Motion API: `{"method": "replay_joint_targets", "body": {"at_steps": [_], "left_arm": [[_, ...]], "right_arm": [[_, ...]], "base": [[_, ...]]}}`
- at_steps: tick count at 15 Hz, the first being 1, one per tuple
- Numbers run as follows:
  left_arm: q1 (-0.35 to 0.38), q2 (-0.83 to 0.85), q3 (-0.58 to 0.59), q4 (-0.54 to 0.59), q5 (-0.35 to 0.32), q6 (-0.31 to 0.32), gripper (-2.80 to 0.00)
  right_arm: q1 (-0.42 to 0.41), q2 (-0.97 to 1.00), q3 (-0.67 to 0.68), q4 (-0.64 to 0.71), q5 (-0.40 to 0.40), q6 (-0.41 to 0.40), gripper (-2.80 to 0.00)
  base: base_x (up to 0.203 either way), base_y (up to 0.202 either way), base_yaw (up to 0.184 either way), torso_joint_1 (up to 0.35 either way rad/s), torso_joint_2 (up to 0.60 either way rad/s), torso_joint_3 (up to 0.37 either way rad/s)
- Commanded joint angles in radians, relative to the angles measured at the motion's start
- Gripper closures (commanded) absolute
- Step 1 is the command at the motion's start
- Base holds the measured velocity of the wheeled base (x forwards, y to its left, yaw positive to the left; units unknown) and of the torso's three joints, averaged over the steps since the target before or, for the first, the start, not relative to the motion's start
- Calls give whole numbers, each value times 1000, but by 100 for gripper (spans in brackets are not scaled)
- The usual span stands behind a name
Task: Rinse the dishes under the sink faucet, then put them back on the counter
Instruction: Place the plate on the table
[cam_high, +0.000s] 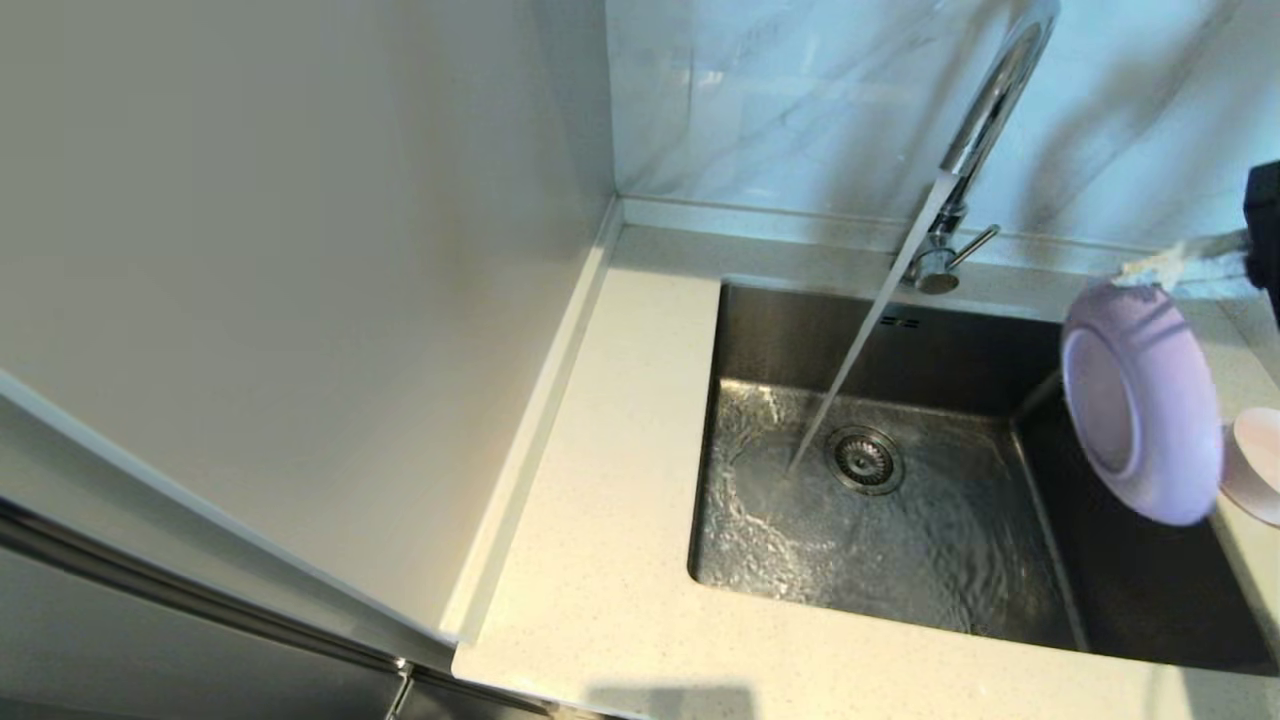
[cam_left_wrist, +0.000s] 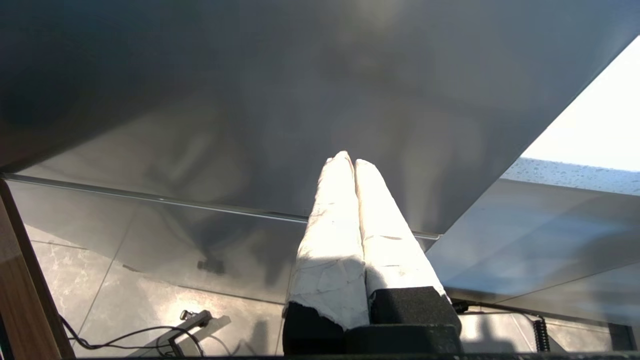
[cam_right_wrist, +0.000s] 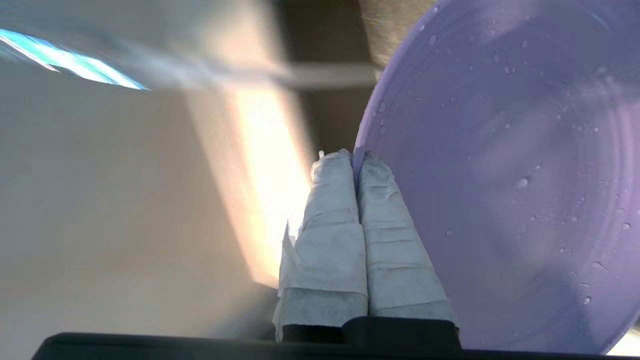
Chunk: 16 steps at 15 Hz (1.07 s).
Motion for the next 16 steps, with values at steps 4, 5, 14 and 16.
{"method": "replay_joint_targets", "body": {"at_steps": [4, 5, 14, 16], "left_arm": [[0, 0, 0, 0, 0, 0, 0], [0, 0, 0, 0, 0, 0, 0], [0, 0, 0, 0, -1, 0, 0], [0, 0, 0, 0, 0, 0, 0]], "right_arm": [[-18, -129, 7, 428, -256, -543, 0], [-13, -145, 7, 428, -253, -570, 0], [-21, -216, 269, -74, -141, -1274, 0], [-30, -173, 322, -252, -142, -1335, 0]], "base": [[0, 0, 0, 0, 0, 0], [0, 0, 0, 0, 0, 0], [0, 0, 0, 0, 0, 0], [0, 0, 0, 0, 0, 0]]}}
